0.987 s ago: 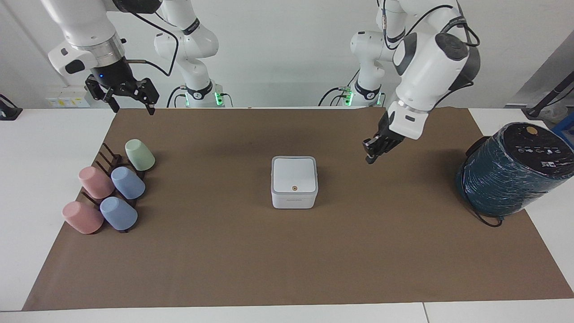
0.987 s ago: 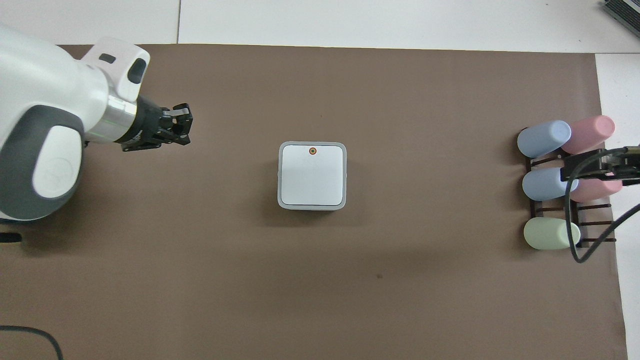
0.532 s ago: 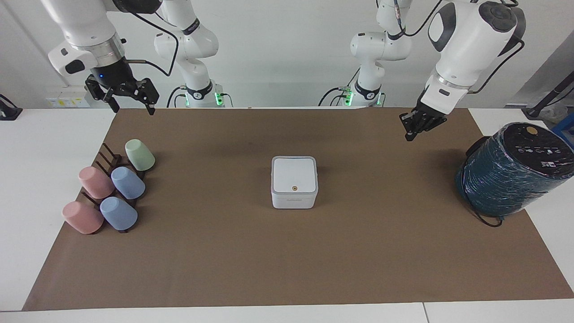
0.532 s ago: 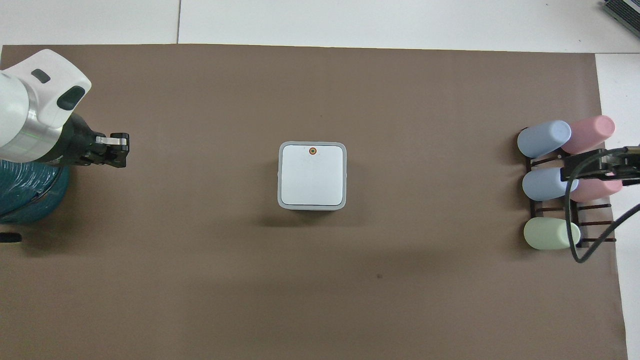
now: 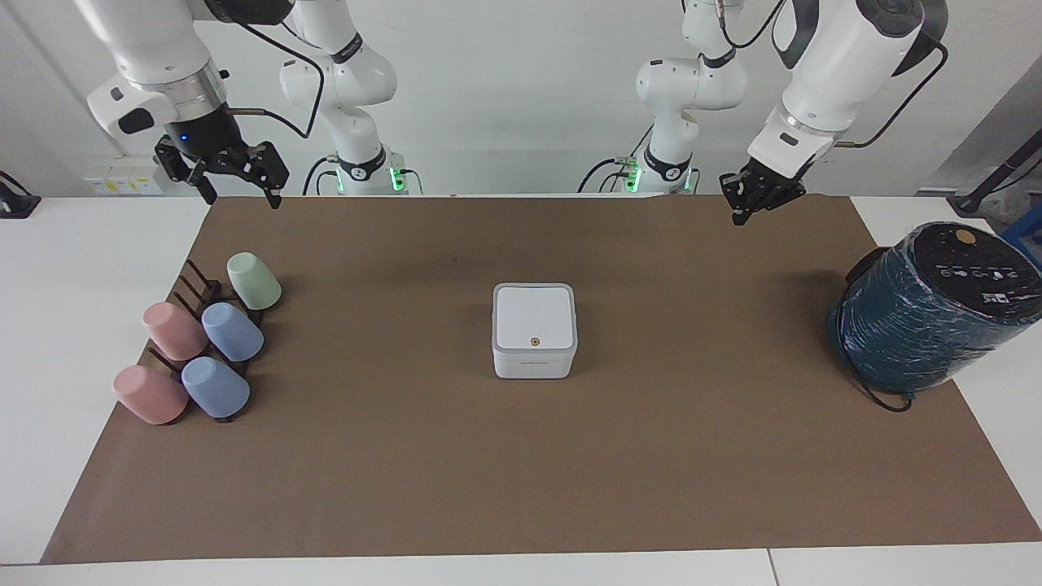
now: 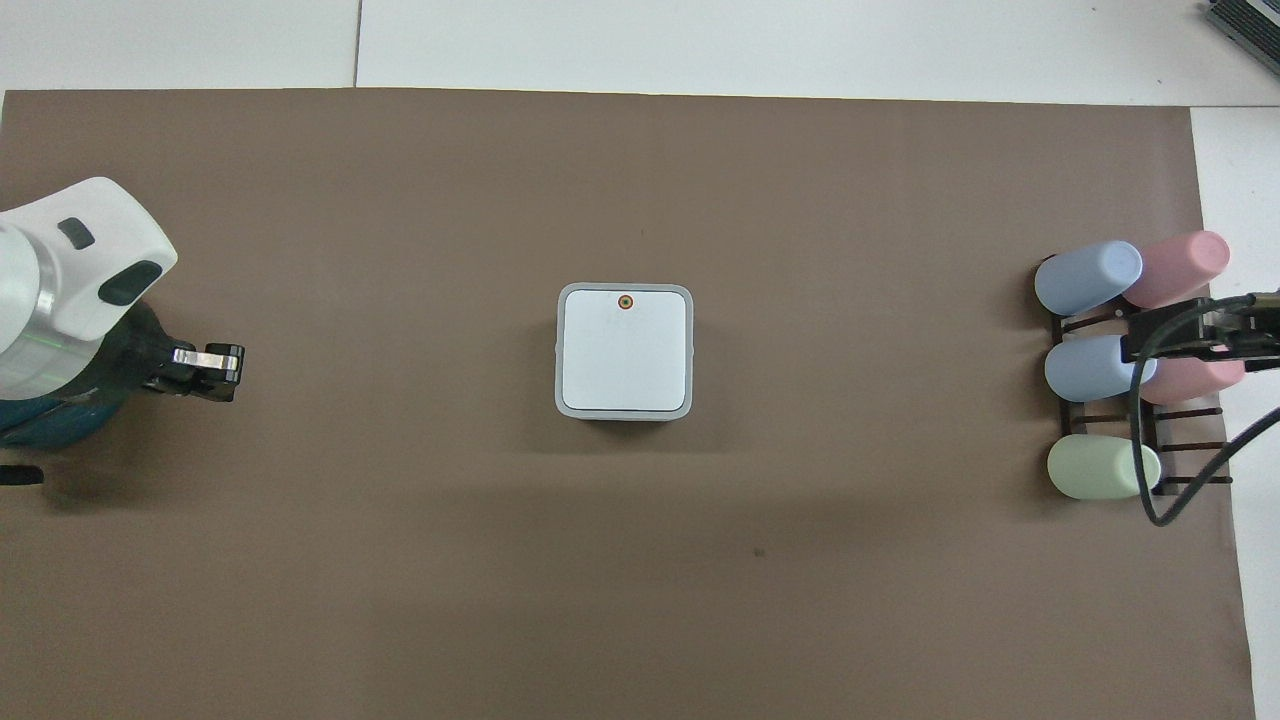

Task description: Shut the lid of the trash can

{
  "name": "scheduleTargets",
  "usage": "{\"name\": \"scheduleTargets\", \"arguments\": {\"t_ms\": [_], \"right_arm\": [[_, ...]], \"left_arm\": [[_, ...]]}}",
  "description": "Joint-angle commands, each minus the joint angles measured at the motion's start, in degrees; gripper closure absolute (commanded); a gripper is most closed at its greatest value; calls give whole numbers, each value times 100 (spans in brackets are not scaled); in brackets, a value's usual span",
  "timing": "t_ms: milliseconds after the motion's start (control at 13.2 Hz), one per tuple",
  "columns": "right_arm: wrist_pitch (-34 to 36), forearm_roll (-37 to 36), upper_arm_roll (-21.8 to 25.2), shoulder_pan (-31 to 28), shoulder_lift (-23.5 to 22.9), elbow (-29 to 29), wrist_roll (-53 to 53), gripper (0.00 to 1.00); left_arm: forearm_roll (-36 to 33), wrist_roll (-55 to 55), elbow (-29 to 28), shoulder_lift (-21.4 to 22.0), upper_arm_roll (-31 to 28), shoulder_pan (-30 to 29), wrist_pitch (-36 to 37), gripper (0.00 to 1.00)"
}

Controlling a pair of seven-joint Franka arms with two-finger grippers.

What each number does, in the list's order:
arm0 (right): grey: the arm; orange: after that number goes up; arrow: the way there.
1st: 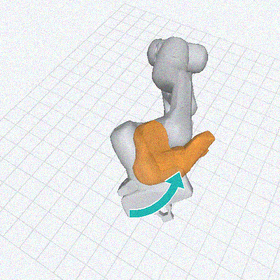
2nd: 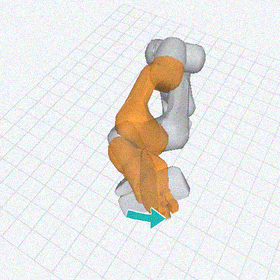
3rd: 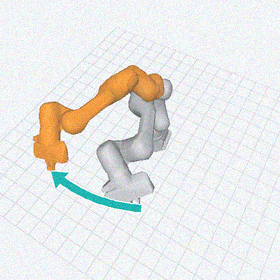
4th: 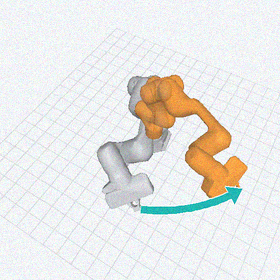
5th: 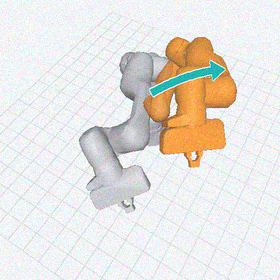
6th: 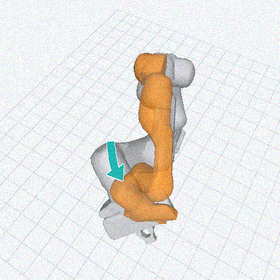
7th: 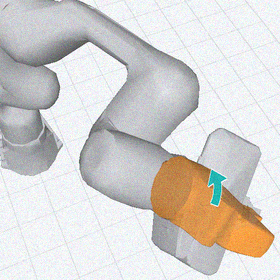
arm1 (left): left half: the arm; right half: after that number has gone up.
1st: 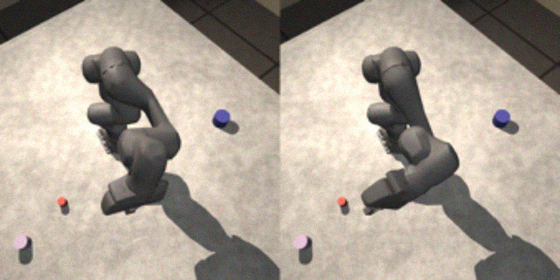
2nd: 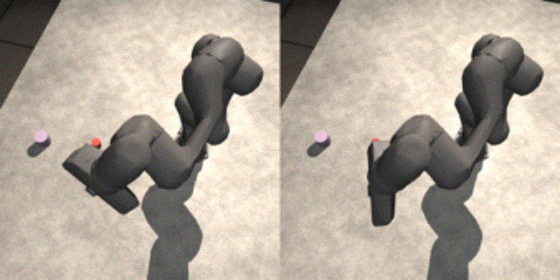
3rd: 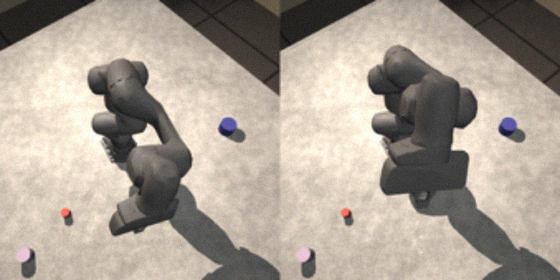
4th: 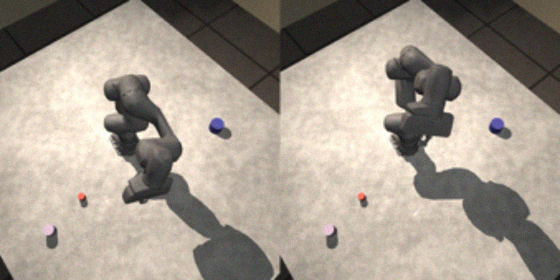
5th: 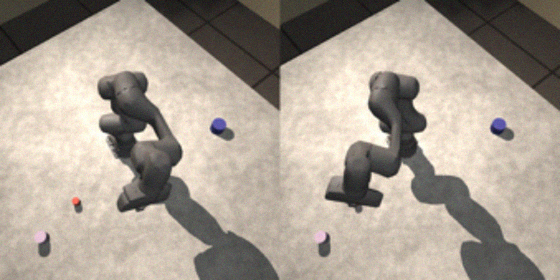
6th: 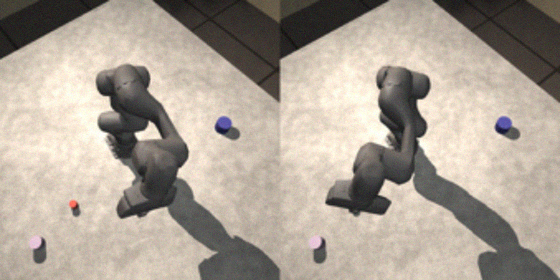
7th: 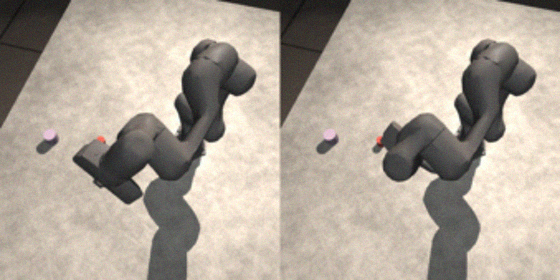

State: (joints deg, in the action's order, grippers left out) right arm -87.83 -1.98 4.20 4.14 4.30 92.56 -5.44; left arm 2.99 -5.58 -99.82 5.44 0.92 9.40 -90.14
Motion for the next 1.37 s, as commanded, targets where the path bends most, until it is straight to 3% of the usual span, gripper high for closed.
{"name": "scheduleTargets", "arguments": {"t_ms": [0,76,152,1291], "right_arm": [[29,-22,-24,-19,106,87,95,0],[29,-22,-24,-19,106,87,95,0],[29,-14,-24,-19,106,87,95,0],[29,-14,-24,-19,106,87,95,0]], "left_arm": [[-115,83,-152,150,22,-44,-152,43],[-115,92,-117,133,22,-44,-214,13],[-115,109,-108,124,22,-35,-275,0],[-352,285,15,106,13,-53,-742,0]]}}
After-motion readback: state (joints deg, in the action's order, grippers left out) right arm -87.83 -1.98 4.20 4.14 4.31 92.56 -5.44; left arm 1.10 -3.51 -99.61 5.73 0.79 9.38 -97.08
